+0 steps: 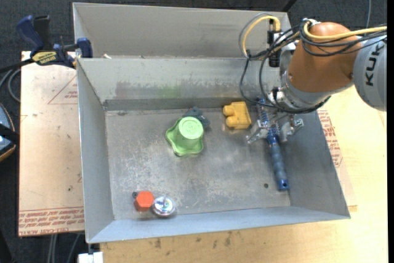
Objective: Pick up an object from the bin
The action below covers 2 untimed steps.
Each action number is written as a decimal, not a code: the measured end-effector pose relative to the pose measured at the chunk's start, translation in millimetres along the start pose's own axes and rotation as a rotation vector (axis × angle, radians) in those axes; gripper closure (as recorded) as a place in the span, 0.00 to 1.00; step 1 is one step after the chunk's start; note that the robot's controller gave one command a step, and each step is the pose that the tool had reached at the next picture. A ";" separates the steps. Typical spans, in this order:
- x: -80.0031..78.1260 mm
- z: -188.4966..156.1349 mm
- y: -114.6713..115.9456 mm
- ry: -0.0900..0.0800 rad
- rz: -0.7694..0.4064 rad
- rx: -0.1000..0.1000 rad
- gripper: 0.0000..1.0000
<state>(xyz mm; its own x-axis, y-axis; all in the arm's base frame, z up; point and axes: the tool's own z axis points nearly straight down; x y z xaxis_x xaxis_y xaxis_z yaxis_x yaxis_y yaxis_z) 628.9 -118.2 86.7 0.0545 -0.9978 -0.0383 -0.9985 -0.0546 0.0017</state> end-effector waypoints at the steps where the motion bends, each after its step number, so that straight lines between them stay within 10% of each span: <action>1: 13.4 -0.4 1.2 0.024 0.002 0.002 1.00; 2: 0.3 0.1 0.1 0.000 0.000 0.000 0.00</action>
Offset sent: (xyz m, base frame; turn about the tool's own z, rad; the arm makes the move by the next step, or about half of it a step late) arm 0.0000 0.0000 0.0000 0.0000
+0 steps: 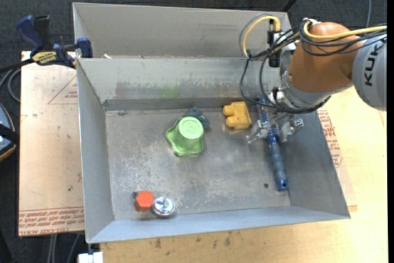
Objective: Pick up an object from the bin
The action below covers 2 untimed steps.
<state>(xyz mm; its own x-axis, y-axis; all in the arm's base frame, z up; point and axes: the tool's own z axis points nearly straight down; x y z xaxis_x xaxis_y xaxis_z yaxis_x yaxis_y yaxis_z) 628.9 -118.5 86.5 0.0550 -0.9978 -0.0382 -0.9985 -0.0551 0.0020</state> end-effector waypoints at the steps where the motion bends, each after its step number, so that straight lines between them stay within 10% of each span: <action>1: 12.9 -0.4 1.2 0.024 0.002 0.002 1.00; 2: 0.0 0.1 0.0 0.000 0.000 0.000 0.00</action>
Offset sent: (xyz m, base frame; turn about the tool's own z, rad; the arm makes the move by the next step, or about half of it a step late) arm 0.0000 0.0000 0.0000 0.0000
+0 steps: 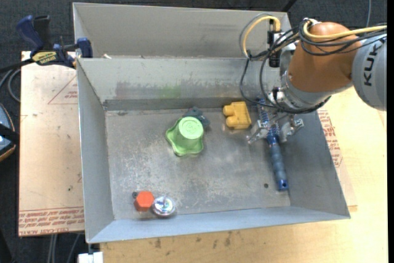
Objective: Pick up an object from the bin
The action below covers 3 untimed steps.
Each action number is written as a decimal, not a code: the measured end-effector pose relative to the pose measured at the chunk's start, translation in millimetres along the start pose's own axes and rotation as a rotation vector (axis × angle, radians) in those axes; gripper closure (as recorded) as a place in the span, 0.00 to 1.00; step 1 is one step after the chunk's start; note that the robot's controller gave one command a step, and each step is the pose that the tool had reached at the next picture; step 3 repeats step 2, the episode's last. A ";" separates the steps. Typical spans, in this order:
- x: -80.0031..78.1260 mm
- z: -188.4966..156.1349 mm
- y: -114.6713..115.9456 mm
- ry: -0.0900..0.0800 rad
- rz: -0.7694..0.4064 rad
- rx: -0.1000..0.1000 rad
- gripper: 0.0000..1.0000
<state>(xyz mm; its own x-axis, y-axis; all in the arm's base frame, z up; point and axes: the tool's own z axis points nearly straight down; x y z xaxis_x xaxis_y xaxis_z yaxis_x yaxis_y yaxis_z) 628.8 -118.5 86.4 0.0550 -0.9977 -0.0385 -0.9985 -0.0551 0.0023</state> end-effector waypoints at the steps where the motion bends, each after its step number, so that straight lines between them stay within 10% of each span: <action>1: 13.0 -0.5 1.1 0.024 0.002 0.002 1.00; 2: 0.9 -0.1 0.1 0.001 0.001 0.000 0.00; 3: 0.9 -0.1 0.1 0.001 0.001 0.000 0.00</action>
Offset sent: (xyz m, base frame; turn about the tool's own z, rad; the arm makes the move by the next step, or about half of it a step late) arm 0.0000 0.0000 0.0000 0.0000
